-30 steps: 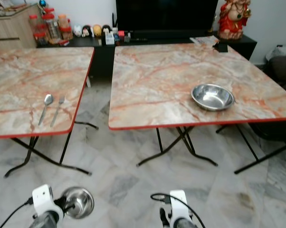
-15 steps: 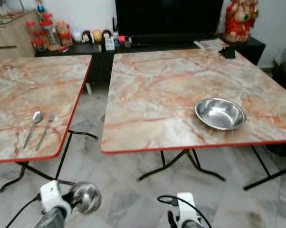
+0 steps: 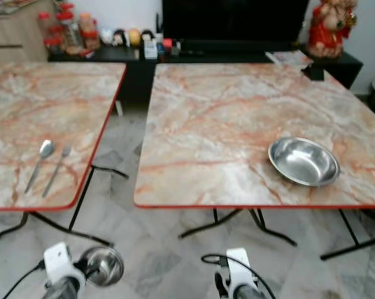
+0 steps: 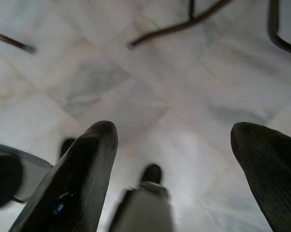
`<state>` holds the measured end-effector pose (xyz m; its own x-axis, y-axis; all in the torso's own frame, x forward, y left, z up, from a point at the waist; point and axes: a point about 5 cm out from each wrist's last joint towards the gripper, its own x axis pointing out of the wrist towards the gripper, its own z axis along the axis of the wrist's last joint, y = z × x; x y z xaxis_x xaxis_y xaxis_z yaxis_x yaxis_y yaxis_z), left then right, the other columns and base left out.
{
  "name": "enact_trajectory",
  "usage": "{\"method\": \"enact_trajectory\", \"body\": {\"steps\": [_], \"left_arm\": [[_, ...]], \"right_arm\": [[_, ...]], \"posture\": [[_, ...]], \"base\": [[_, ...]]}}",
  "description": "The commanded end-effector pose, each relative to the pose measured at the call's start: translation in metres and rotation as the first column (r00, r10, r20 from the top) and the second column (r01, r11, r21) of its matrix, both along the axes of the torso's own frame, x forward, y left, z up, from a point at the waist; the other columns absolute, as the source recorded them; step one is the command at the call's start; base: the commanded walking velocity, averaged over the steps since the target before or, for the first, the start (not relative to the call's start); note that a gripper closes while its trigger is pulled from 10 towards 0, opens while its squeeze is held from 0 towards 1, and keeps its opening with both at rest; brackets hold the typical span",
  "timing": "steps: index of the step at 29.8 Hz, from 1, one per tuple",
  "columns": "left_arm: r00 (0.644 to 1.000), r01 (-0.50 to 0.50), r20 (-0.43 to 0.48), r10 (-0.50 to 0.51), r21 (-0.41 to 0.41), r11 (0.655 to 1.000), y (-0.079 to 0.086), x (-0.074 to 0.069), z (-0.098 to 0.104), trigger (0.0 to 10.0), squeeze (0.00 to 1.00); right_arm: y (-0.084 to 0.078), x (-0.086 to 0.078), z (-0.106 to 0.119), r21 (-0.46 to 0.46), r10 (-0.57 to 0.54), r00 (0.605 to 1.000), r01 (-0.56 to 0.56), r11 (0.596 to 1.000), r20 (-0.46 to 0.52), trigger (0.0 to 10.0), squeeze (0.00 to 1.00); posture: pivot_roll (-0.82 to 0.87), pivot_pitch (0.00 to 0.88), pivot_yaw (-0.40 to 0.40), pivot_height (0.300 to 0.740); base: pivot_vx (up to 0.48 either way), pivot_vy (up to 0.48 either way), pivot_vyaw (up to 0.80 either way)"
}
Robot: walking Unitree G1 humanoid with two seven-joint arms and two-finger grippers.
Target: Setting the table
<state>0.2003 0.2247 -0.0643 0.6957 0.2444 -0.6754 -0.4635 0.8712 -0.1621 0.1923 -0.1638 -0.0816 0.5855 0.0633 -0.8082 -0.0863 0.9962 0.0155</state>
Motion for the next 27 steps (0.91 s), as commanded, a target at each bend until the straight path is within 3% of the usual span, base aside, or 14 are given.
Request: {"method": "enact_trajectory", "body": {"steps": [1,11,14,27], "left_arm": [[1.000,0.011,0.012,-0.011,0.008,1.000,-0.004,0.004,0.001,10.0,0.00],[1.000,0.002,-0.002,-0.002,0.011,1.000,-0.003,-0.002,-0.002,10.0,0.00],[1.000,-0.001,-0.009,0.001,0.014,1.000,-0.001,-0.005,-0.003,10.0,0.00],[0.999,-0.033,-0.008,0.033,0.009,0.999,0.001,-0.009,-0.004,10.0,0.00]], "right_arm": [[-0.004,0.001,0.001,0.003,-0.014,1.000,0.014,1.000,0.002,10.0,0.00],[-0.006,0.000,0.000,-0.038,0.029,1.000,-0.029,0.999,-0.004,10.0,0.00],[-0.006,-0.001,0.000,-0.038,0.029,1.000,-0.029,0.999,-0.005,10.0,0.00],[-0.007,-0.002,0.000,-0.020,-0.008,1.000,0.008,1.000,-0.007,10.0,0.00]], "posture": [[0.04,0.000,-0.017,0.709],[0.03,0.000,-0.014,0.709],[0.03,0.000,-0.014,0.709],[0.03,0.000,-0.019,0.709]], "base": [[0.000,-0.322,0.00],[0.000,-0.333,0.00],[0.242,-0.340,0.59],[0.252,-0.337,0.00]]}}
